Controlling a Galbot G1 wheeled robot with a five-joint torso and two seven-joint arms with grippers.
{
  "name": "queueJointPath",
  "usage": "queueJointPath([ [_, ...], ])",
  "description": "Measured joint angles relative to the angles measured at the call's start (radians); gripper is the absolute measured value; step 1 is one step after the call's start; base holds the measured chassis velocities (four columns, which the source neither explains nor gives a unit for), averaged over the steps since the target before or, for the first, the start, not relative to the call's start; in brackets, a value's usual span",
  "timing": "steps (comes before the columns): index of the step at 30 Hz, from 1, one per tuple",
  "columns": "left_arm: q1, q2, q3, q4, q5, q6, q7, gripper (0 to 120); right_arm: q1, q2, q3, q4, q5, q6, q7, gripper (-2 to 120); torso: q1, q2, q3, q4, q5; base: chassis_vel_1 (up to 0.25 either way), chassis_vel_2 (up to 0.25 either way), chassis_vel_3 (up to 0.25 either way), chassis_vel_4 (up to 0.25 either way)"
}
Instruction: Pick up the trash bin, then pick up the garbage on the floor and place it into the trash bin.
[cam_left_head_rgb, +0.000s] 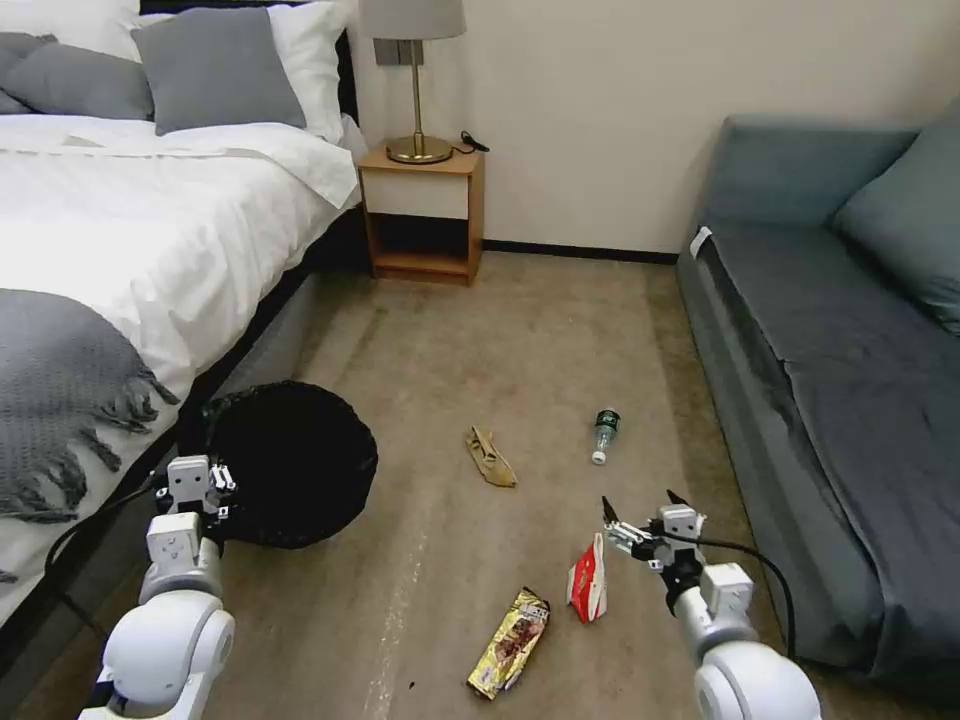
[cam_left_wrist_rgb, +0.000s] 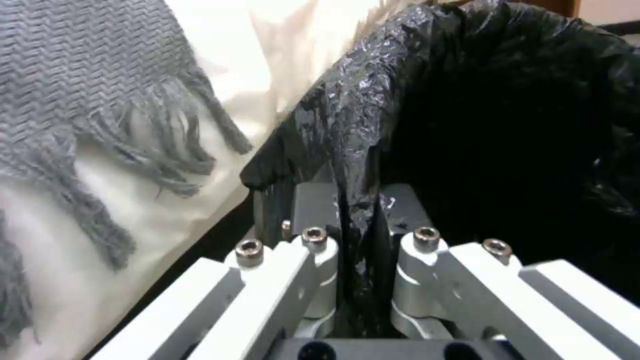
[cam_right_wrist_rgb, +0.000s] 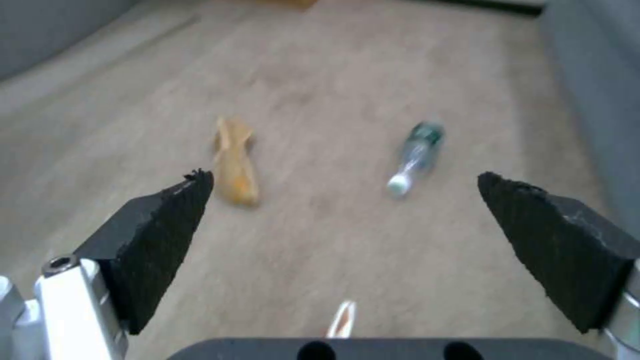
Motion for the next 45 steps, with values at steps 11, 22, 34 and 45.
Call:
queueJointPath([
  [11,0.018,0.051,-0.007,0.060,0.008,-0.068,0.026,6,0.132,-0.194,-0.265,-0.156,0.124,-0.082,-0.005,100,0.000,0.000,0.000,0.0002,0.0000,0.000,0.000,0.000,0.000],
  [22,0.022,0.052,-0.011,0.055,0.004,-0.077,0.025,6,0.169,-0.219,-0.433,-0.260,0.144,-0.122,-0.005,100,0.000,0.000,0.000,0.0000,-0.0001,0.000,0.000,0.000,0.000],
  [34,0.040,0.040,0.002,0.015,0.036,-0.068,0.014,6,0.301,-0.141,-0.572,-0.457,0.113,-0.103,-0.008,100,0.000,0.000,0.000,0.0001,0.0000,0.000,0.000,0.000,0.000],
  [45,0.071,0.033,-0.016,-0.002,0.044,-0.071,0.015,6,0.349,-0.093,-0.589,-0.551,0.061,-0.071,-0.015,100,0.000,0.000,0.000,0.0001,-0.0002,0.000,0.000,0.000,0.000],
])
